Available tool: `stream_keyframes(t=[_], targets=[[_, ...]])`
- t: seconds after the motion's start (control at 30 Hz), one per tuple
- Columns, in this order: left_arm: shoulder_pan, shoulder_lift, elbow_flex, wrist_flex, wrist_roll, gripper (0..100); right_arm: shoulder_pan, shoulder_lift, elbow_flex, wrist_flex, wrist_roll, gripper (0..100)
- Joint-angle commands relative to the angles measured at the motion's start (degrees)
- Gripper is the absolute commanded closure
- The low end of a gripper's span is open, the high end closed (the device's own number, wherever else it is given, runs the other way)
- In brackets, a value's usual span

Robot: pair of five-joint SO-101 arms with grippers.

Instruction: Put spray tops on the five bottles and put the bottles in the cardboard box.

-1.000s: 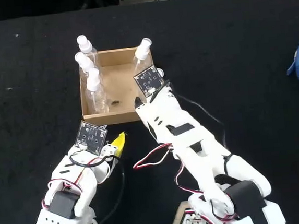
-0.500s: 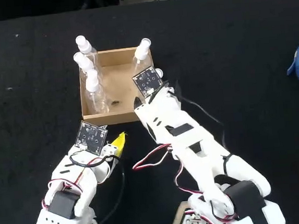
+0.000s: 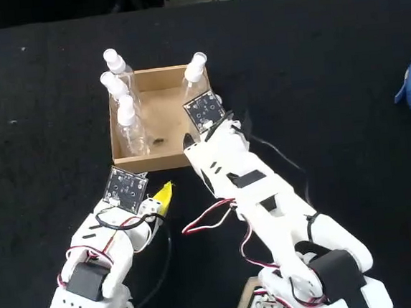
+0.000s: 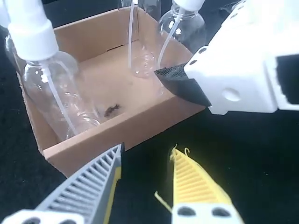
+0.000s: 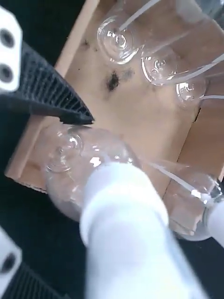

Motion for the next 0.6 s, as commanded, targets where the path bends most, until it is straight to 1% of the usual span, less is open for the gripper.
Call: stream_keyframes(t=[0.0,0.4,0.57], targets=[[0.0,-0.6,-2.2,0.0,0.1,97,-0.8,-4.8,-2.7,-0.4,-0.6,50.7],[0.0,-0.6,-2.2,0.0,0.1,97,-0.7,-4.9,-4.9,-0.4,-0.6,50.7],[-0.2,-0.6,-1.6,-2.3,0.1,97,-0.6,-6.1,-4.9,-0.4,-0.6,50.7]])
